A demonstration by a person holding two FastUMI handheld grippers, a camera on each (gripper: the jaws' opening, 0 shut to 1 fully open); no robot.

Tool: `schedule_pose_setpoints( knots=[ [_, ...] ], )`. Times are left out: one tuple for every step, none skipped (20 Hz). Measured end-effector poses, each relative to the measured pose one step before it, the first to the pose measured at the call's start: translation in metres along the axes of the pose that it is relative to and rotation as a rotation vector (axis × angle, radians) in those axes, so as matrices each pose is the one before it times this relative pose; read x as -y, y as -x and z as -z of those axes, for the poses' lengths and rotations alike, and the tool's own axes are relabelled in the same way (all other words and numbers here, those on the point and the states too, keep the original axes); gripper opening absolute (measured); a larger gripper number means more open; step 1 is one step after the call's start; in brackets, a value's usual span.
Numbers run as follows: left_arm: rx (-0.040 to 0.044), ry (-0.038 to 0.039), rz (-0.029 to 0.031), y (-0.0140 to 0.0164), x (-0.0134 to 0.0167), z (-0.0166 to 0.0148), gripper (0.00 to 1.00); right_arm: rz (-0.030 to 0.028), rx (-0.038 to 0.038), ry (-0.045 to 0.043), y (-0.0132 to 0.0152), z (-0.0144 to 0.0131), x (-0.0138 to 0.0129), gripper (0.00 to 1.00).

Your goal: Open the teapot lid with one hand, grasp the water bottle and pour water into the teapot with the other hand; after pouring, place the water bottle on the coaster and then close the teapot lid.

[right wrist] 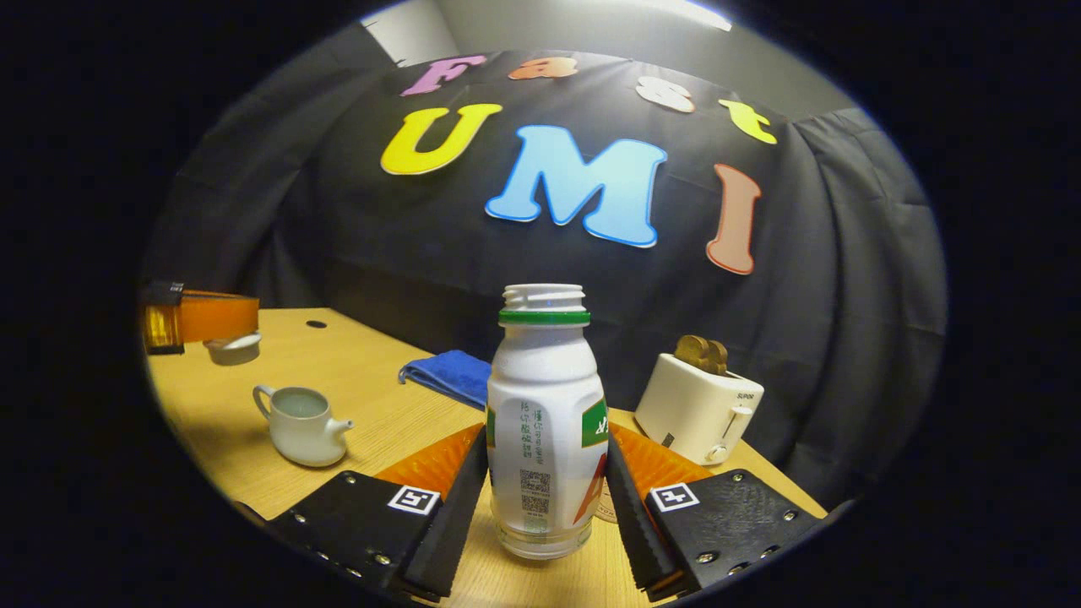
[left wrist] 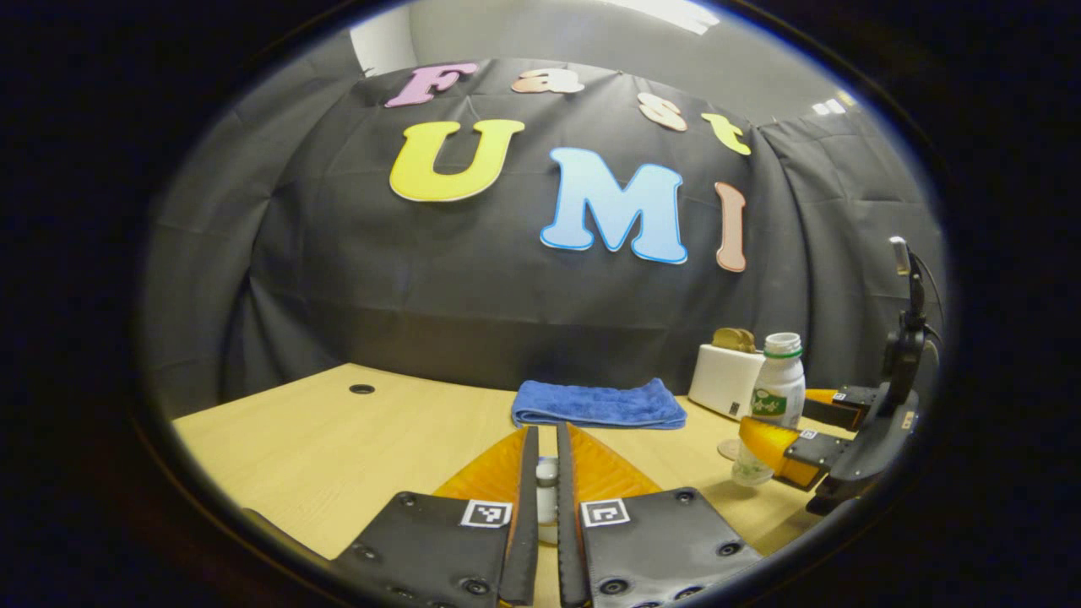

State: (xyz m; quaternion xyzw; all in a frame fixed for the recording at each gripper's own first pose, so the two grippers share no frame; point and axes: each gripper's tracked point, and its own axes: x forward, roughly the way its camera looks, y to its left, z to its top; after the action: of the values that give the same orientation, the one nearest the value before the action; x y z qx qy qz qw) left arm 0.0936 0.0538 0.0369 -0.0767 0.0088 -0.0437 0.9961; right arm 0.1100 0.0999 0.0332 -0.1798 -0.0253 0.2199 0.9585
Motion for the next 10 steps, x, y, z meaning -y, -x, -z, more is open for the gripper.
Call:
schedule_pose_setpoints(
  knots=[
    [0.00265,0.00026,-0.00529,0.00225,-0.00529,-0.00207,0.20,-0.01645,0.00251,0.05819,-0.00088,-0.00036,-0.00743,0.75],
    [0.00365,0.00244,-0.00288,0.00174,-0.00393,-0.00200,0.16,-0.01712,0.00215,0.06332,-0.00199,-0.00063,-0.00656,0.75],
    [0.00413,0.00591,-0.00098,0.00125,-0.00192,-0.00150,0.20,-0.01760,0.00766,0.05502,-0.00176,-0.00179,-0.00804,0.76],
    [0.00445,0.00784,0.00028,0.00218,-0.00278,-0.00246,0.20,-0.01764,0.00789,0.04209,-0.00210,-0.00231,-0.00790,0.76],
    [0.00236,0.00270,-0.00250,0.00121,-0.00319,-0.00095,0.20,-0.01732,0.00348,0.03838,-0.00311,-0.00029,-0.00656,0.76],
    [0.00116,0.00060,-0.00441,0.00188,-0.00431,-0.00069,0.20,-0.01784,-0.00029,0.03738,-0.00290,0.00014,-0.00616,0.76],
    [0.00009,0.00247,-0.00414,0.00002,-0.00508,-0.00011,0.20,-0.01497,-0.00411,0.03408,-0.00386,0.00045,-0.00517,0.76],
    [-0.00230,0.00481,-0.00305,0.00080,-0.00410,0.00108,0.20,-0.01434,-0.00670,0.03835,-0.00298,0.00150,-0.00500,0.76],
    [-0.00230,0.00467,-0.00240,0.00000,-0.00307,0.00194,0.20,-0.01157,-0.00682,0.04506,-0.00301,0.00036,-0.00535,0.76],
    [-0.00089,0.00489,-0.00267,0.00085,-0.00324,0.00110,0.20,-0.00547,-0.00701,0.04909,-0.00193,0.00085,-0.00406,0.76]
  ],
)
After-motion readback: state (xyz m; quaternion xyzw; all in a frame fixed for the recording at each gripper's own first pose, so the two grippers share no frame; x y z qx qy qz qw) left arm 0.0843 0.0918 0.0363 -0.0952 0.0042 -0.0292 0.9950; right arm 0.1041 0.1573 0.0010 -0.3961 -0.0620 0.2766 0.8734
